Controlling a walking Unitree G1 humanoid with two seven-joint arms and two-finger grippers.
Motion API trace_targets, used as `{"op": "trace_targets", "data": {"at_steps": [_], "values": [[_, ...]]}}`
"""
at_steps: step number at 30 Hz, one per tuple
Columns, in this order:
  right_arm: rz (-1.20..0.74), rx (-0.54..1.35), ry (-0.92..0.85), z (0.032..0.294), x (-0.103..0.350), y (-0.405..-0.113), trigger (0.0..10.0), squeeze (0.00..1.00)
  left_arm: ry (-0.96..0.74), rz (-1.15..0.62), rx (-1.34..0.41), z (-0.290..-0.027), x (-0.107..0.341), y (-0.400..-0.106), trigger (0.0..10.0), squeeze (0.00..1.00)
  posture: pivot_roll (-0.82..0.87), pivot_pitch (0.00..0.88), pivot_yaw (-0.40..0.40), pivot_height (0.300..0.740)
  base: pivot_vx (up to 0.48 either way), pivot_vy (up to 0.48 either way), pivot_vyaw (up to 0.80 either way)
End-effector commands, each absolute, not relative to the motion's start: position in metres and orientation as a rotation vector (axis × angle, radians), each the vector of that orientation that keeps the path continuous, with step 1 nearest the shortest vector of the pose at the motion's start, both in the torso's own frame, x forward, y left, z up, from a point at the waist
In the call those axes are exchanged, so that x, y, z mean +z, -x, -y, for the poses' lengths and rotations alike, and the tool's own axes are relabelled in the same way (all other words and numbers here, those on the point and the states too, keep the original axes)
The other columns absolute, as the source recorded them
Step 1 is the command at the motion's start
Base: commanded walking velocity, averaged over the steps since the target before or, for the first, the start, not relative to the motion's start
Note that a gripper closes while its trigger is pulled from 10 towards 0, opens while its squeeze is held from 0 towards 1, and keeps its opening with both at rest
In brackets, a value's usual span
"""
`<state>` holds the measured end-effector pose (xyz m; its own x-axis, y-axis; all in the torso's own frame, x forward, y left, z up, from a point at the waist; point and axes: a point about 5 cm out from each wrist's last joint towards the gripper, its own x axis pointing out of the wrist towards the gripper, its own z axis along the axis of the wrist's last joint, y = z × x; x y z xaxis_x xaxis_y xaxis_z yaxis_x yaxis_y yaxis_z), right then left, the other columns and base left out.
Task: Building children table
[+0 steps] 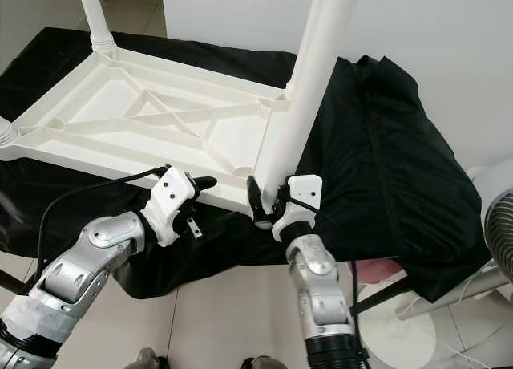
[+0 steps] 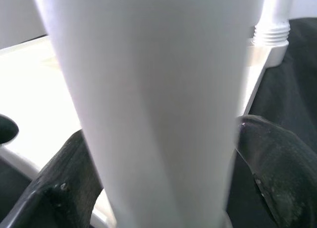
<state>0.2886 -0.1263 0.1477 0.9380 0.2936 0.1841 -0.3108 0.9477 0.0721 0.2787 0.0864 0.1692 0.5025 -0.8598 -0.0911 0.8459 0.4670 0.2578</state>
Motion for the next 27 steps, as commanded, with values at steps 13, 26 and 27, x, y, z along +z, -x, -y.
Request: {"op": "trace_targets", "data": {"at_steps": [13,26,27], "values": [[0.159,0.632,-0.01,0.145,0.146,-0.297,10.0,0.0,-0.303,0.08,-1.088,-0.08,0.169,-0.277,10.0,0.0,0.0,0.027,-0.052,0.74,0.0,0.0,0.0],[0.113,0.75,0.048,0.151,0.141,-0.315,10.0,0.0,-0.313,0.082,-1.098,-0.076,0.169,-0.274,10.0,0.0,0.01,0.029,-0.047,0.74,0.0,0.0,0.0],[0.113,0.75,0.048,0.151,0.141,-0.315,10.0,0.0,-0.313,0.082,-1.098,-0.076,0.169,-0.274,10.0,0.0,0.01,0.029,-0.047,0.74,0.0,0.0,0.0]]}}
